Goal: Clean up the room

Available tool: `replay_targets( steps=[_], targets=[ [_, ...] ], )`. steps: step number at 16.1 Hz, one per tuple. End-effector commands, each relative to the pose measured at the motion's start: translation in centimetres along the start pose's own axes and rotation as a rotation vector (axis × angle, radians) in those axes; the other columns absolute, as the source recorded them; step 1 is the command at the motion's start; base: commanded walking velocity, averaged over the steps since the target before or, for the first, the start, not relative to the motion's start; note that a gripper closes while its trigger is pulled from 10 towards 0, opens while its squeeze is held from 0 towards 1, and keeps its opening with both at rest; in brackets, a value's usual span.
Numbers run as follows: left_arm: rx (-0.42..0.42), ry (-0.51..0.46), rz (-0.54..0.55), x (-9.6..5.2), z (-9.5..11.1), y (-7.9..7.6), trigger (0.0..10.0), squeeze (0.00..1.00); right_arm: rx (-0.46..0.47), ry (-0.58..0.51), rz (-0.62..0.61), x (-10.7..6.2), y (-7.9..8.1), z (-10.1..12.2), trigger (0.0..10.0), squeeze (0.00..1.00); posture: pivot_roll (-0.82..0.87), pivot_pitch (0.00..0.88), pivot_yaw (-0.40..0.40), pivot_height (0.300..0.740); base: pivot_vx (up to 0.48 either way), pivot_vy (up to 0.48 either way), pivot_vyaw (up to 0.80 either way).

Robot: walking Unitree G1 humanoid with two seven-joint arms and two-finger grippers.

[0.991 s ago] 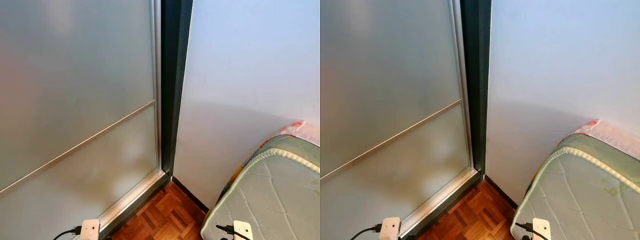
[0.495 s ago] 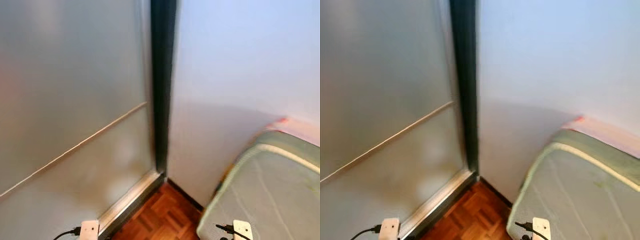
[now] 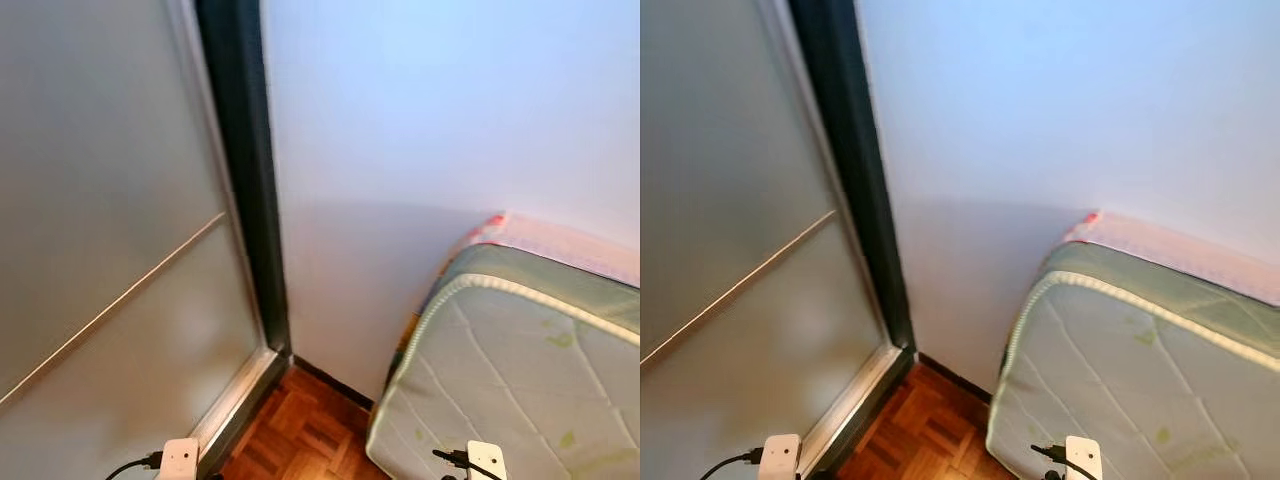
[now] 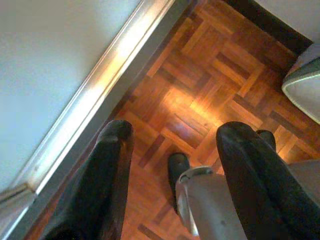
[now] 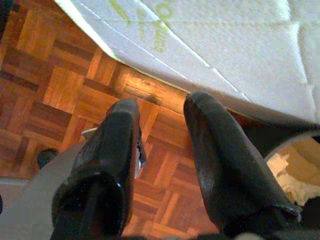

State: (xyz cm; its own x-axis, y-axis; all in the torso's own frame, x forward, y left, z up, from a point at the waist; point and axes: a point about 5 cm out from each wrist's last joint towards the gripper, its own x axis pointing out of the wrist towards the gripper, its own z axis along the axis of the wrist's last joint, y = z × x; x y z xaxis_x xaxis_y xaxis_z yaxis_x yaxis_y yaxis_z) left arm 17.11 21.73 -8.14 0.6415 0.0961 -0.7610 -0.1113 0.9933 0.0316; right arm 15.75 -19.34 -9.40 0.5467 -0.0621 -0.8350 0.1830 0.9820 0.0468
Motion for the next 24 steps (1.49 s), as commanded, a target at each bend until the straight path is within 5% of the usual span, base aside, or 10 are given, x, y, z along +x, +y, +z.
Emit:
replay_targets(
  steps=[1, 24],
  targets=[
    [0.069, 0.030, -0.073, -0.33, -1.17, -0.60, 10.0, 0.00, -0.049, 0.035, 0.177, 0.48, 2.27, 1.74, 10.0, 0.00, 0.06, 0.000, -0.047, 0.740, 0.000, -0.394, -0.77],
    [0.050, 0.017, -0.082, -0.18, -0.74, -0.92, 10.0, 0.00, -0.037, 0.047, 0.170, 0.46, 2.41, 1.44, 10.0, 0.00, 0.06, 0.000, -0.045, 0.740, 0.000, 0.000, -0.77]
  ],
)
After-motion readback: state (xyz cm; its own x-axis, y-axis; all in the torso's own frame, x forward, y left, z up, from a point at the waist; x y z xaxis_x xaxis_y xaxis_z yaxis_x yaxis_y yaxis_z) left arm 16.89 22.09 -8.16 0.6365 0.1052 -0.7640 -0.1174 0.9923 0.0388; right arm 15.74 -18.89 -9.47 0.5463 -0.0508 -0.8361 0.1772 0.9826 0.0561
